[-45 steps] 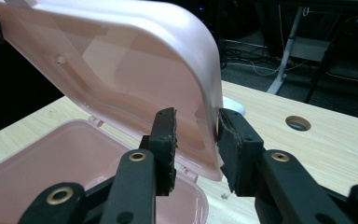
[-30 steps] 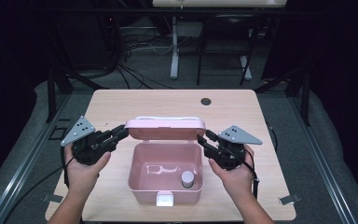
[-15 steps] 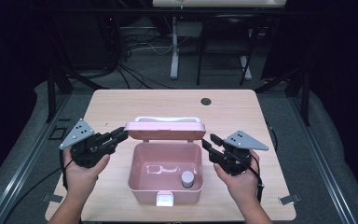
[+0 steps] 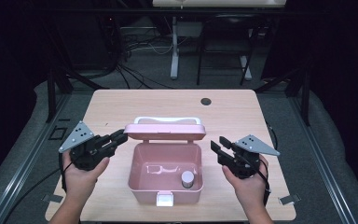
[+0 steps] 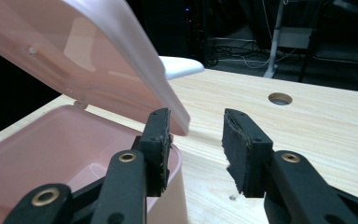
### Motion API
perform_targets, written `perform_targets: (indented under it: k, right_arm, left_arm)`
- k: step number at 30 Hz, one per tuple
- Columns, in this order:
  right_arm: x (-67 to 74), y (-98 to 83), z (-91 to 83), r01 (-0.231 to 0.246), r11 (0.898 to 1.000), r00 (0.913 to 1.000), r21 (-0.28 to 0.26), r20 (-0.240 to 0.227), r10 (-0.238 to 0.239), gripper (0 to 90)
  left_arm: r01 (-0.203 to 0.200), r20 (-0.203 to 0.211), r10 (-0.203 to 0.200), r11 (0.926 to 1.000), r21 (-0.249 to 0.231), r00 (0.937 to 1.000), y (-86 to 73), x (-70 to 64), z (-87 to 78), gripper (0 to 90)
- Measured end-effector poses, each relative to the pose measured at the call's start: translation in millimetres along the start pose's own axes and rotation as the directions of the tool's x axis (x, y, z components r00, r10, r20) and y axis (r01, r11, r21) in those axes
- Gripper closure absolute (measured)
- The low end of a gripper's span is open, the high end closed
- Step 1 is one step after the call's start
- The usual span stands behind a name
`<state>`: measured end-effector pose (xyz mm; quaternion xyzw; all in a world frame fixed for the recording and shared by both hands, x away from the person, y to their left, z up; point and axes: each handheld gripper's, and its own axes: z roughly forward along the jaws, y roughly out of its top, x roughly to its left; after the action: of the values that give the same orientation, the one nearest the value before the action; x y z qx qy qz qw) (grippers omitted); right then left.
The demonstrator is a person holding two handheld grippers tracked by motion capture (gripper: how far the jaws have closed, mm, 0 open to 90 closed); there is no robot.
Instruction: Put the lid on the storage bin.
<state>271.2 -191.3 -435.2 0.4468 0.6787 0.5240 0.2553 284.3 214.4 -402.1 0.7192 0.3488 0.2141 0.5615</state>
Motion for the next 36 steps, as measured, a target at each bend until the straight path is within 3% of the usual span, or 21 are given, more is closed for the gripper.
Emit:
perform_targets:
  k: [13, 25, 36]
  right_arm:
    - [-13.8, -15.1, 0.7, -0.014, 1.0, 0.9997, -0.013, 0.022, 0.015, 57.9]
    - [-17.9, -22.9, 1.3, -0.012, 0.999, 0.9999, -0.031, 0.007, 0.012, 53.7]
    - [-19.6, -32.1, 6.6, -0.006, 1.0, 1.0, 0.005, 0.007, 0.006, 52.7]
  left_arm:
    - [-0.001, 0.007, 0.001, 1.0, -0.003, 1.0, -3.9, -3.2, -4.8, 79.3]
    - [-0.007, 0.014, 0.007, 1.0, -0.003, 0.9999, -8.5, -6.7, -10.2, 79.2]
    - [-0.009, 0.019, 0.009, 1.0, 0.002, 0.9998, -12.1, -9.2, -13.6, 79.1]
